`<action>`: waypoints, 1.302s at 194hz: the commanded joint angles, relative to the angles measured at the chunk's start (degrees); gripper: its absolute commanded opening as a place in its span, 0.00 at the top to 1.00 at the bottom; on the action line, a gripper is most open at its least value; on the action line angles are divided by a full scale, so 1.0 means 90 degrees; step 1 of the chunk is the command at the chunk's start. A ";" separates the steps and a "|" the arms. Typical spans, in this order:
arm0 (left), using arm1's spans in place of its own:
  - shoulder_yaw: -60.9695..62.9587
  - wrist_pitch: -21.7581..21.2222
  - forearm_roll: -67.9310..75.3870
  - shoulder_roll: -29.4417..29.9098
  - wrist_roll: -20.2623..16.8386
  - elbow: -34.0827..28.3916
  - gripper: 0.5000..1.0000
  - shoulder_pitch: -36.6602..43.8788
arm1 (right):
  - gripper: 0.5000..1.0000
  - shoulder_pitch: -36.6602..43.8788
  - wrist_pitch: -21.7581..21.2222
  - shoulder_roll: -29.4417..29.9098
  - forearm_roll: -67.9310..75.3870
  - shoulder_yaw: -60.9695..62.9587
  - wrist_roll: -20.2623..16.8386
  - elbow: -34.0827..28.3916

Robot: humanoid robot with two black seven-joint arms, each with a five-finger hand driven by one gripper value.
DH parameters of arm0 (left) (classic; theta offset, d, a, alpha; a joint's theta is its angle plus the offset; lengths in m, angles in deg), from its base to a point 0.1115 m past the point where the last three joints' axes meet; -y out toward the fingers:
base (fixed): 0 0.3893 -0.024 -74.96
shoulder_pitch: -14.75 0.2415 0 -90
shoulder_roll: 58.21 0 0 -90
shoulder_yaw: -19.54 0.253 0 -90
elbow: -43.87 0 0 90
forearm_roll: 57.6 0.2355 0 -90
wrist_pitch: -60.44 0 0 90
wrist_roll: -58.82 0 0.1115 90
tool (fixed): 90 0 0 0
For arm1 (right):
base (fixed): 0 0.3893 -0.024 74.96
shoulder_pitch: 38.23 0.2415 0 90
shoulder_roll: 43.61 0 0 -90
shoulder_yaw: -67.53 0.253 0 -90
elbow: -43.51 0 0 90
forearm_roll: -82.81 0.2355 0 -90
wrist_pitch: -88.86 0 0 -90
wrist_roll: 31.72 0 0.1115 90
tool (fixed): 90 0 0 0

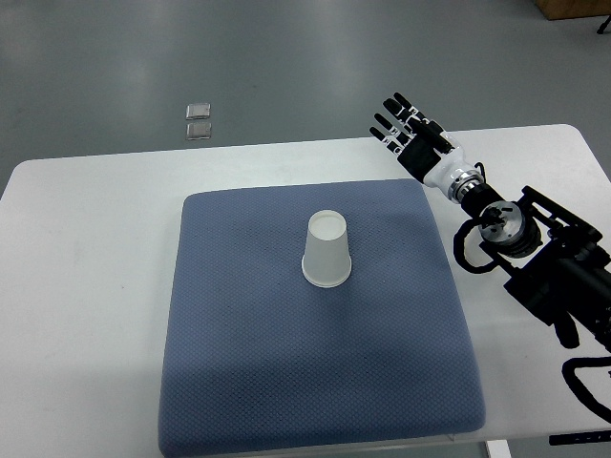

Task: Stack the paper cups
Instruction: 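Raise the right hand up and away from the table edge, then move the right hand over the second white paper cup beside the pad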

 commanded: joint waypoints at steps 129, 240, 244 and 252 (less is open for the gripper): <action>-0.0010 -0.0001 0.0002 0.0000 0.0008 0.0059 0.00 0.0000 | 0.15 0.0234 -0.0155 -0.0078 -0.0488 -0.0117 -0.0068 -0.0039; 0.0029 0.0126 0.0060 0.0000 0.0018 0.0284 0.00 -0.0068 | 0.16 0.4092 -0.1170 -0.1885 -0.1279 -0.7207 -0.0430 -0.0273; 0.0029 0.0126 0.0050 0.0000 0.0018 0.0293 0.00 -0.0068 | 0.16 0.4287 -0.1414 -0.1904 -0.1260 -0.7519 -0.0430 -0.0273; 0.0029 0.0126 0.0060 0.0000 0.0018 0.0293 0.00 -0.0068 | 0.16 0.4647 -0.1824 -0.1943 -0.1231 -0.8094 -0.0430 -0.0302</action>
